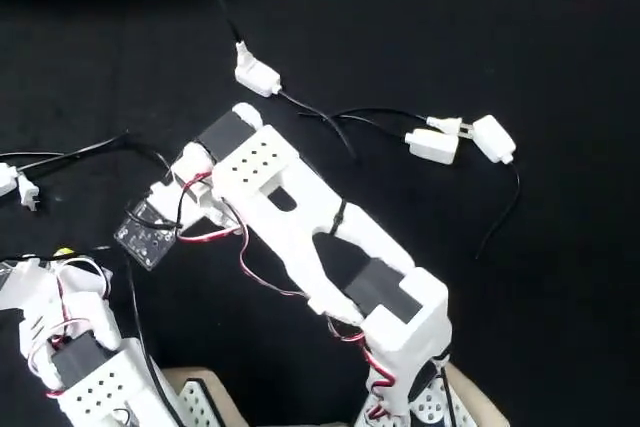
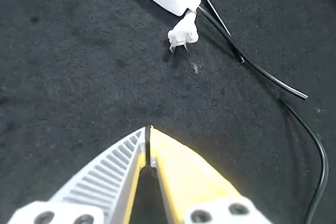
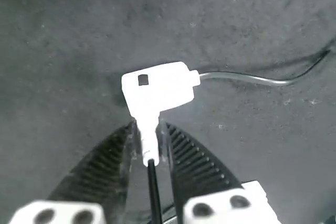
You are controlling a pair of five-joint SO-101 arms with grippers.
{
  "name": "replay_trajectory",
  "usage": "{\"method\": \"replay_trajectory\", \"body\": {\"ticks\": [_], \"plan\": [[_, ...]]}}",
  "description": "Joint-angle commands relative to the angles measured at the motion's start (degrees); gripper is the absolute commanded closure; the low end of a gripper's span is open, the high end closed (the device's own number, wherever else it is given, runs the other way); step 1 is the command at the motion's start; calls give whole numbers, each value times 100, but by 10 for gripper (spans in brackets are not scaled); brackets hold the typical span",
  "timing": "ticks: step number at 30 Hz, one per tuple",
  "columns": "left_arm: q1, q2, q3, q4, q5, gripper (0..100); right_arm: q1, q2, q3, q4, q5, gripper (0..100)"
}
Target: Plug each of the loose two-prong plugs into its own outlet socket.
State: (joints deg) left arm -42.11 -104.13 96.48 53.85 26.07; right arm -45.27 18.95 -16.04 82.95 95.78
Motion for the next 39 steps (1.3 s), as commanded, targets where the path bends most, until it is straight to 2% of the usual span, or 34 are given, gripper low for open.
{"method": "replay_trajectory", "body": {"ticks": [1,8,29,39], "plan": [[57,-35,92,0,0,970,149,40,-268,88,79,986],[57,-35,92,0,0,970,554,479,-330,-255,264,986],[48,-35,92,0,0,970,440,585,163,-167,264,986],[48,-35,92,-18,0,970,316,576,1349,-1380,246,986]]}}
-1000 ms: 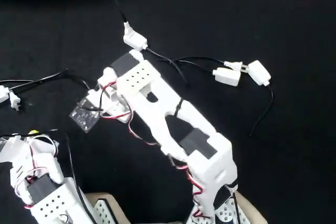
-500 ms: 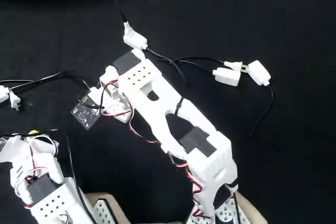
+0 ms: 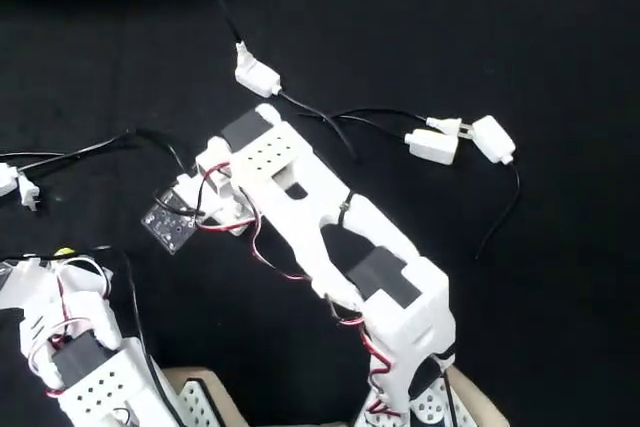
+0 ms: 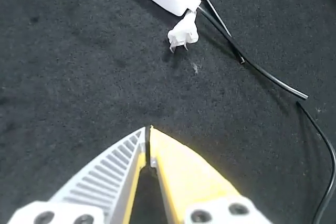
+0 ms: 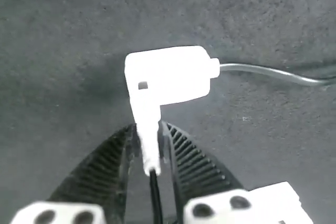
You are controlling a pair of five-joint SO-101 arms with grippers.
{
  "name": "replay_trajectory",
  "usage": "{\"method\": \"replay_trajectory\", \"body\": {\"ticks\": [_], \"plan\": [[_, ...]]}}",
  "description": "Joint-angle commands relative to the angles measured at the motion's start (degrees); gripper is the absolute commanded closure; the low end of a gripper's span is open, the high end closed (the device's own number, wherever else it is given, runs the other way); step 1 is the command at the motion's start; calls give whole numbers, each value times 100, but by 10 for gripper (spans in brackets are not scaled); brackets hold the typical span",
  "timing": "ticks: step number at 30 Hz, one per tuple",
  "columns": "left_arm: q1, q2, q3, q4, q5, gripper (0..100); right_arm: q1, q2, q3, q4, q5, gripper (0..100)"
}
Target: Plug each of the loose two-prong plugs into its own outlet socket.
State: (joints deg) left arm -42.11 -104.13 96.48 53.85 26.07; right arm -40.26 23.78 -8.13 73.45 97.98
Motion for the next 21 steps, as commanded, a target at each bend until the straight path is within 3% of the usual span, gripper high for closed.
{"method": "replay_trajectory", "body": {"ticks": [1,21], "plan": [[48,-35,92,-18,0,970,-220,92,655,-519,26,986],[31,-35,92,-26,0,970,-211,-57,936,-571,-229,987]]}}
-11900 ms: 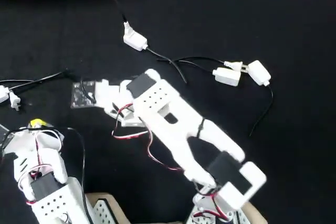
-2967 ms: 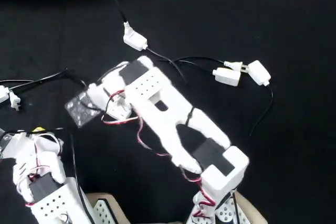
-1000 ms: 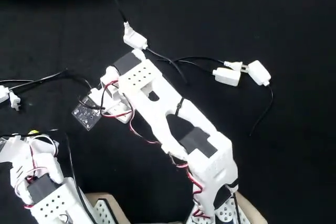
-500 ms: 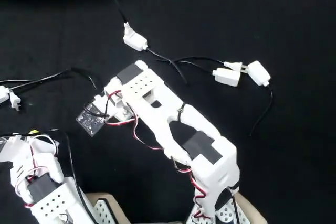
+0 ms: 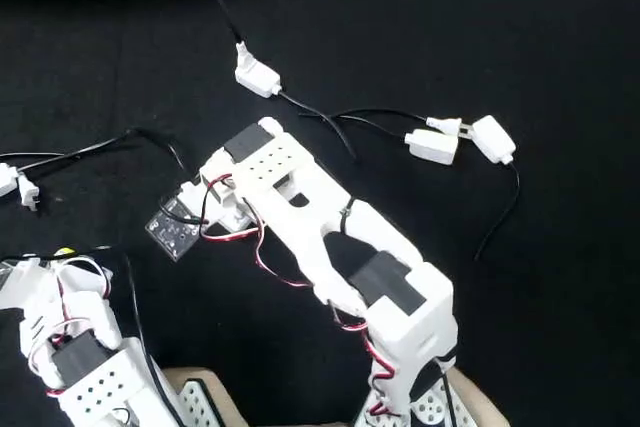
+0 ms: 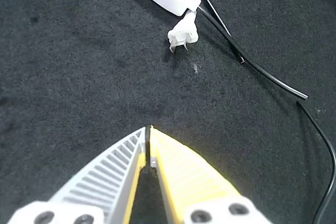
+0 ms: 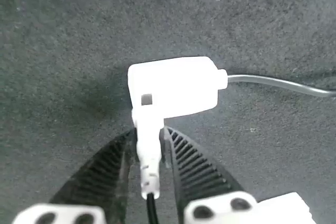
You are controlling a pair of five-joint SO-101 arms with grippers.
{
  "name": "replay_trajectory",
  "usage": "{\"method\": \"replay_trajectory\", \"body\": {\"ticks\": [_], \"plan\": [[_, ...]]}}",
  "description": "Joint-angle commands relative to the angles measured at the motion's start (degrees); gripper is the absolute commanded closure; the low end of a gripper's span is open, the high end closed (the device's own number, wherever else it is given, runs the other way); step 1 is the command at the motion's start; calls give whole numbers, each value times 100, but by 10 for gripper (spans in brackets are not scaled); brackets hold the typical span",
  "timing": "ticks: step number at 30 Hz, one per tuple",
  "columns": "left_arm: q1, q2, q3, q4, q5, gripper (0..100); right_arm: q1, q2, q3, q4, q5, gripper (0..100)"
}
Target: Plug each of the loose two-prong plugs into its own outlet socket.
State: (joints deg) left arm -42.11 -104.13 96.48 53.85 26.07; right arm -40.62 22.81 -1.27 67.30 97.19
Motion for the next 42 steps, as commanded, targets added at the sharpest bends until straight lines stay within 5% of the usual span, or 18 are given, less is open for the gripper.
{"method": "replay_trajectory", "body": {"ticks": [1,42], "plan": [[40,-35,92,-26,0,970,-167,48,251,105,-149,987],[75,-35,92,-35,0,970,316,207,215,466,-158,987]]}}
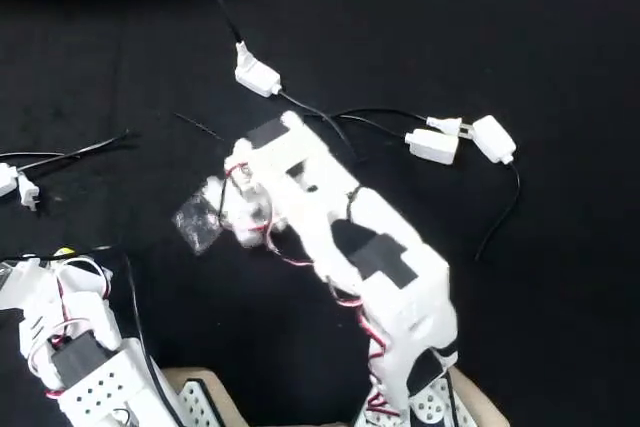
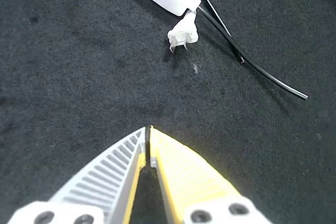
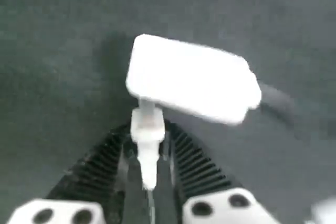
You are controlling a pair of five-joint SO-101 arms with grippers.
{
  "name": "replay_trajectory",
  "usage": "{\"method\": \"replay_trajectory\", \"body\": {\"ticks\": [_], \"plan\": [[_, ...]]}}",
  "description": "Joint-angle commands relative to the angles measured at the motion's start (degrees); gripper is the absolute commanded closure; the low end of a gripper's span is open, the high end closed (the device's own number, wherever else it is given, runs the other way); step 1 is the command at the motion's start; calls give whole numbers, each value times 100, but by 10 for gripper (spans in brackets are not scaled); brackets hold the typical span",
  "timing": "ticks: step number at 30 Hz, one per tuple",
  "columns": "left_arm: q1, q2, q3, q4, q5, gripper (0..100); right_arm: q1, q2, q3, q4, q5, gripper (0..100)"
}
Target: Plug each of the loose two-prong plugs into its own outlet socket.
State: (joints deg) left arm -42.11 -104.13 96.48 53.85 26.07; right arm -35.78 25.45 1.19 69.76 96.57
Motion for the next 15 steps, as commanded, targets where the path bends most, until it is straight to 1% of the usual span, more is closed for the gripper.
{"method": "replay_trajectory", "body": {"ticks": [1,4,6,9,13,15], "plan": [[75,-35,92,-35,0,970,-273,-75,-40,352,-97,986],[101,-35,92,-35,0,970,-519,-215,-48,501,-141,986],[136,-35,92,-35,0,970,-580,-312,-171,492,-343,986],[119,-35,92,-26,0,970,-580,-418,-356,501,-545,986],[119,-35,92,-18,0,970,-510,-435,-365,545,-571,986],[127,-35,92,0,0,970,-466,-426,-356,519,-721,986]]}}
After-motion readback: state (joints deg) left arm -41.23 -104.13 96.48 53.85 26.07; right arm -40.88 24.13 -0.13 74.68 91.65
